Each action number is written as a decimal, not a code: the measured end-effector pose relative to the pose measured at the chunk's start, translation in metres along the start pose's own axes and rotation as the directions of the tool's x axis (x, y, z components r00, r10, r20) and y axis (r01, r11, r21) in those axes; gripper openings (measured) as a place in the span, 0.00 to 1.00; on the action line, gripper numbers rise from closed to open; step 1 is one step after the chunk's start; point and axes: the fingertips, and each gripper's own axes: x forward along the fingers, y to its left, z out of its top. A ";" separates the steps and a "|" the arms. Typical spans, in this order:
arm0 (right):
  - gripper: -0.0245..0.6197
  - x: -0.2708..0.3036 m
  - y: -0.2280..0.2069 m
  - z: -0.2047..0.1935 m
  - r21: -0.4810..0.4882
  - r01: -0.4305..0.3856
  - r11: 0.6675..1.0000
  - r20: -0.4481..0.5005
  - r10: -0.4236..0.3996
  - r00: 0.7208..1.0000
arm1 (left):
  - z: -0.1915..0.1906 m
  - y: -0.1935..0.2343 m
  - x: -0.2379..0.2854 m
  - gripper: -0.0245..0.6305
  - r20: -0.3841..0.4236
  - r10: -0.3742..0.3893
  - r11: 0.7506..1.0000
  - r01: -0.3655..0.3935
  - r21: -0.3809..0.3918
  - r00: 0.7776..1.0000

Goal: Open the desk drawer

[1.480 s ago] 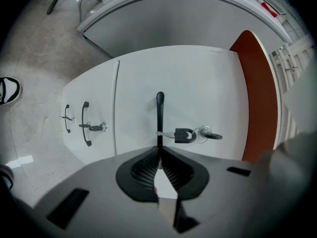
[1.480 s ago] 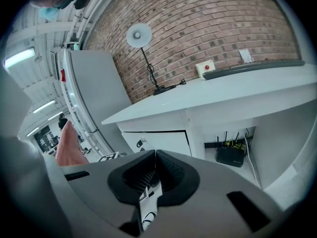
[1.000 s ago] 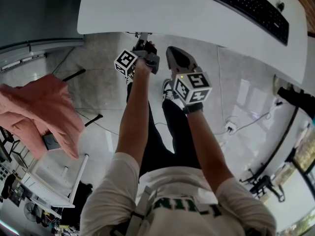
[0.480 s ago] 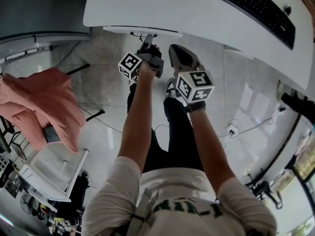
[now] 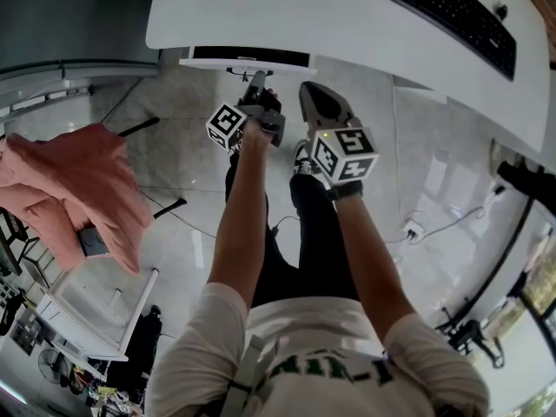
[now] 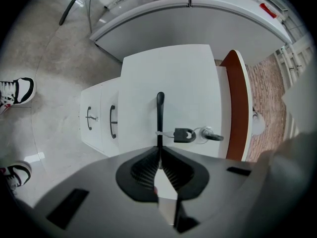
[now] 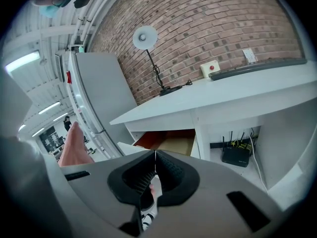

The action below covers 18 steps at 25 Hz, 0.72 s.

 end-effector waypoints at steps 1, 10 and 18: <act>0.05 0.000 -0.001 -0.002 0.002 0.002 1.000 0.000 -0.002 1.000 | 0.000 0.000 0.001 0.06 -0.004 0.000 1.000 0.000 0.002 1.000; 0.05 0.000 -0.001 -0.009 0.017 0.002 1.000 0.001 -0.002 1.000 | -0.001 0.001 -0.004 0.06 0.000 -0.007 1.000 0.007 -0.001 1.000; 0.05 0.004 0.003 -0.008 0.013 -0.005 1.000 -0.003 0.005 1.000 | -0.006 0.002 -0.015 0.06 -0.002 -0.003 1.000 0.002 -0.013 1.000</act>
